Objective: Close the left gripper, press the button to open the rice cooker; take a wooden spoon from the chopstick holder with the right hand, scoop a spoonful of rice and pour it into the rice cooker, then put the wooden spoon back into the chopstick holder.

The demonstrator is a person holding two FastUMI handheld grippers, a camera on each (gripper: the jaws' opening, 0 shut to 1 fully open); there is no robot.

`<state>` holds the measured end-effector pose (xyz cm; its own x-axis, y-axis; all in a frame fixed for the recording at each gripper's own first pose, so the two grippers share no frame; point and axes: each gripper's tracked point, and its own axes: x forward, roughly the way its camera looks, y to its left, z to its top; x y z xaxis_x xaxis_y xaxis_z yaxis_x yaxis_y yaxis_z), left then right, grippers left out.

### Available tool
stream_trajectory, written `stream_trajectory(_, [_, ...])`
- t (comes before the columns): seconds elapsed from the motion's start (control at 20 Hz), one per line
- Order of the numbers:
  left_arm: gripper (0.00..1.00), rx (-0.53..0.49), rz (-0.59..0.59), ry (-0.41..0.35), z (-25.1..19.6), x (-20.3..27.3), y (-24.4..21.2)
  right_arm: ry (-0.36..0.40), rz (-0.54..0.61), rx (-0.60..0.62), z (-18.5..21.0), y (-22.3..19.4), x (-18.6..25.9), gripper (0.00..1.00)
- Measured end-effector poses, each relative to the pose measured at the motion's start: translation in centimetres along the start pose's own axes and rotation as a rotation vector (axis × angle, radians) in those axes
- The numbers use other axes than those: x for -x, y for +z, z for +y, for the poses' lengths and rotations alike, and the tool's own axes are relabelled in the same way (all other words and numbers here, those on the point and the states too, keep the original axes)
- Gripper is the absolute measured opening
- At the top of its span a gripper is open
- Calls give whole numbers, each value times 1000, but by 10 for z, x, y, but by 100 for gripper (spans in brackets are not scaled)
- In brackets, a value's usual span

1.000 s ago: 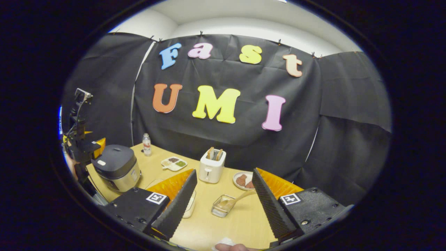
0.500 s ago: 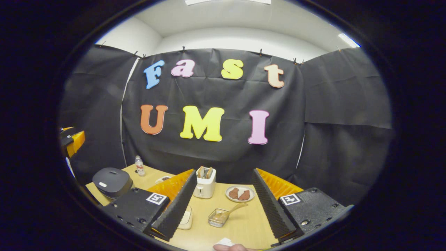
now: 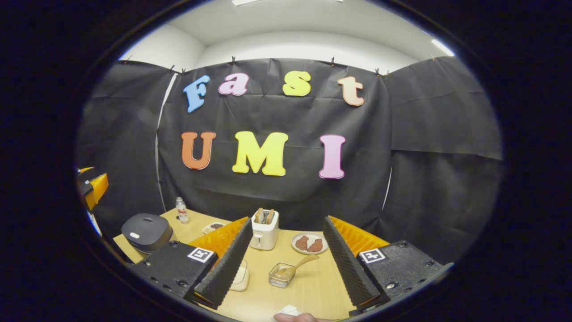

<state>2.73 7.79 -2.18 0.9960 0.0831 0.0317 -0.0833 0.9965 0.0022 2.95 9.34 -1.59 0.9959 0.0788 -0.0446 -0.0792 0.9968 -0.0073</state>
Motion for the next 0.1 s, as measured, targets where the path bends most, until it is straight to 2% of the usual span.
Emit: stream_trajectory(0.1, [95,3,1,4,1,0,0,-2,-4,5,-1,1,0,100])
